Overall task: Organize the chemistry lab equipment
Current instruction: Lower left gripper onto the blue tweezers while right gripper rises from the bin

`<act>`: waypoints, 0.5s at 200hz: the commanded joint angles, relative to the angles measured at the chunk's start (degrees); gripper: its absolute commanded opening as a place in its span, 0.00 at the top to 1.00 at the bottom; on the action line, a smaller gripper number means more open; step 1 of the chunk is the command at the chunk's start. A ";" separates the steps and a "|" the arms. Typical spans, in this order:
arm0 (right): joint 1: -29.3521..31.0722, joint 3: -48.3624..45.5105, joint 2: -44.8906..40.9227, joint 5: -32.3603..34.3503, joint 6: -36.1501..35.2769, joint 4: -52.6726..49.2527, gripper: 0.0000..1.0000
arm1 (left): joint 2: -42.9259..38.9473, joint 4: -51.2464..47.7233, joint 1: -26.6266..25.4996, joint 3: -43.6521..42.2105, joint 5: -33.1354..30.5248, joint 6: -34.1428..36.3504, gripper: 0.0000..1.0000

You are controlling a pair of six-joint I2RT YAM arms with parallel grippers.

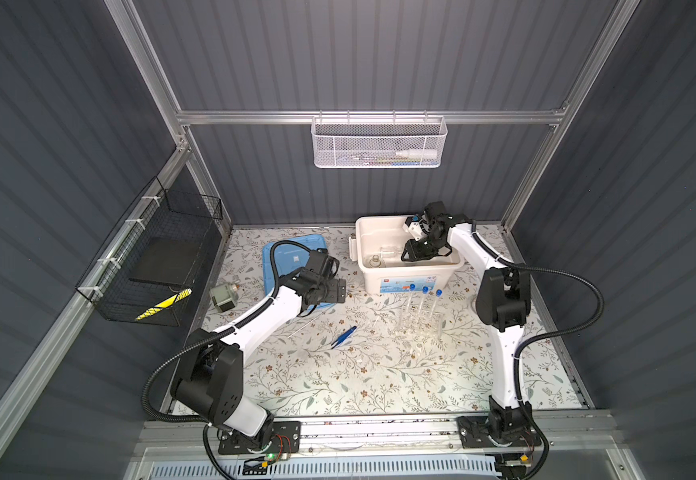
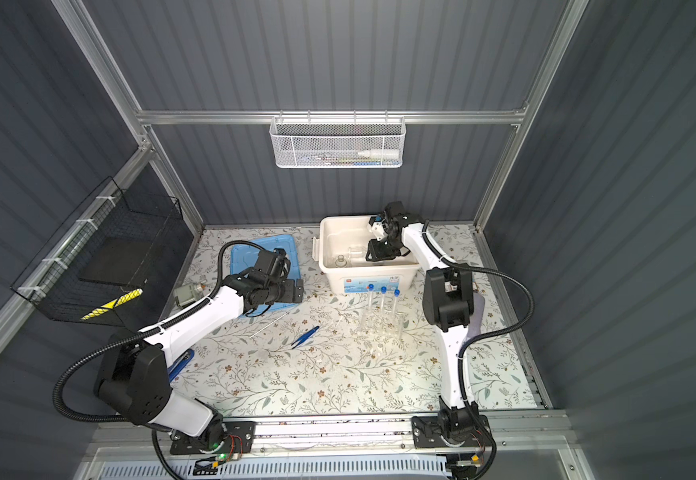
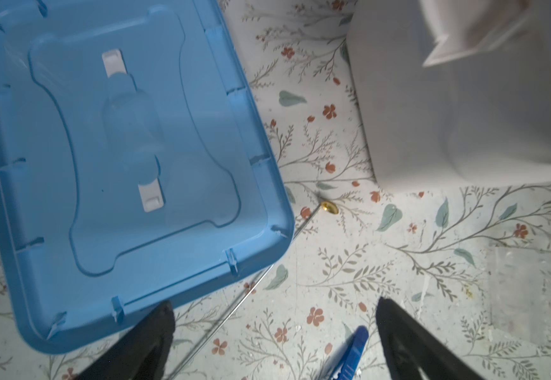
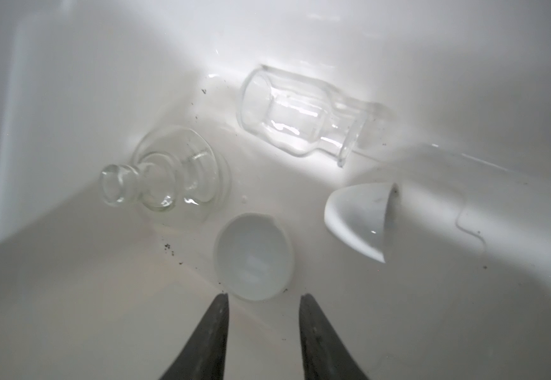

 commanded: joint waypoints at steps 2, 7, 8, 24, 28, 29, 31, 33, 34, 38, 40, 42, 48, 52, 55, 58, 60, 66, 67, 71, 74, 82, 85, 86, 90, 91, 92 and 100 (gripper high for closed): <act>-0.11 -1.80 -3.18 -2.15 1.65 3.29 0.51 | -1.64 -2.56 0.09 -2.39 2.99 -1.82 0.07; -0.11 -2.28 -3.74 -2.29 1.89 3.76 0.49 | -1.85 -2.76 -0.01 -2.96 3.61 -1.74 0.08; -0.11 -2.39 -3.80 -2.35 1.92 3.85 0.49 | -1.90 -2.78 -0.07 -3.06 3.74 -1.73 0.08; -0.20 -4.11 -5.54 -2.27 2.90 5.57 0.38 | -2.46 -3.69 -0.74 -4.57 4.91 -1.08 0.11; -0.28 -4.55 -5.98 -2.20 3.12 5.95 0.35 | -2.49 -4.00 -0.94 -4.88 5.07 -0.91 0.11; -0.29 -4.67 -6.11 -2.18 3.19 6.00 0.35 | -2.49 -4.07 -1.02 -4.90 5.13 -0.87 0.12; -0.29 -4.91 -6.32 -2.16 3.29 6.33 0.33 | -2.47 -4.24 -1.12 -4.92 5.26 -0.78 0.12; -0.33 -5.13 -6.55 -2.14 3.49 6.56 0.31 | -2.42 -4.46 -1.34 -5.06 5.27 -0.73 0.12; -0.36 -5.22 -6.66 -2.10 3.56 6.66 0.31 | -2.41 -4.51 -1.35 -5.17 5.27 -0.65 0.12; -0.42 -5.68 -7.10 -2.01 3.87 7.22 0.27 | -2.40 -4.80 -1.76 -5.31 5.42 -0.47 0.13; -0.45 -5.98 -7.29 -1.92 4.04 7.49 0.26 | -2.27 -4.95 -1.96 -5.42 5.49 -0.37 0.13; -0.51 -6.19 -7.50 -1.90 4.23 7.71 0.25 | -2.17 -5.10 -2.21 -5.51 5.59 -0.32 0.13; -0.64 -7.04 -8.17 -1.95 4.69 8.69 0.24 | -1.83 -5.54 -2.92 -5.50 5.71 0.06 0.14; -0.79 -7.59 -8.53 -2.11 4.99 9.30 0.23 | -1.58 -5.83 -3.49 -5.52 5.84 0.29 0.15; -0.89 -8.04 -8.87 -2.27 5.21 9.77 0.22 | -1.38 -6.09 -3.84 -5.49 5.75 0.38 0.16; -0.97 -8.45 -9.20 -2.37 5.52 10.34 0.21 | -1.12 -6.26 -4.33 -5.51 5.74 0.59 0.16; -1.05 -8.71 -9.38 -2.50 5.77 10.66 0.20 | -0.94 -6.42 -4.63 -5.53 5.72 0.71 0.16; -1.39 -9.42 -9.96 -2.61 6.57 11.60 0.19 | -0.39 -6.83 -5.46 -5.39 5.87 0.94 0.17; -1.41 -9.57 -10.04 -2.60 6.68 11.73 0.19 | -0.30 -6.93 -5.60 -5.42 5.88 0.97 0.17; -1.63 -9.92 -10.29 -2.79 7.15 12.14 0.19 | 0.14 -7.15 -6.05 -5.29 5.95 1.13 0.18; -1.80 -10.17 -10.49 -3.03 7.55 12.48 0.19 | 0.57 -7.27 -6.48 -5.26 6.09 1.15 0.18; -2.24 -10.78 -11.00 -3.78 8.41 13.24 0.18 | 1.43 -7.59 -7.30 -5.16 6.68 1.44 0.19; -2.41 -10.98 -11.19 -4.08 8.73 13.44 0.17 | 1.69 -7.56 -7.59 -5.12 6.92 1.49 0.20; -2.45 -11.09 -11.27 -4.18 8.86 13.48 0.17 | 1.80 -7.56 -7.64 -5.15 7.02 1.56 0.20; -2.63 -11.26 -11.50 -4.52 9.25 13.81 0.16 | 2.13 -7.56 -7.90 -5.18 7.41 1.69 0.21; -2.65 -11.32 -11.55 -4.57 9.29 13.80 0.15 | 2.19 -7.60 -7.97 -5.19 7.48 1.66 0.21; -2.70 -11.40 -11.62 -4.64 9.36 13.92 0.15 | 2.27 -7.62 -8.04 -5.19 7.57 1.73 0.21; -2.99 -11.84 -12.10 -5.24 9.91 14.25 0.12 | 2.81 -7.55 -8.34 -5.33 8.26 1.82 0.23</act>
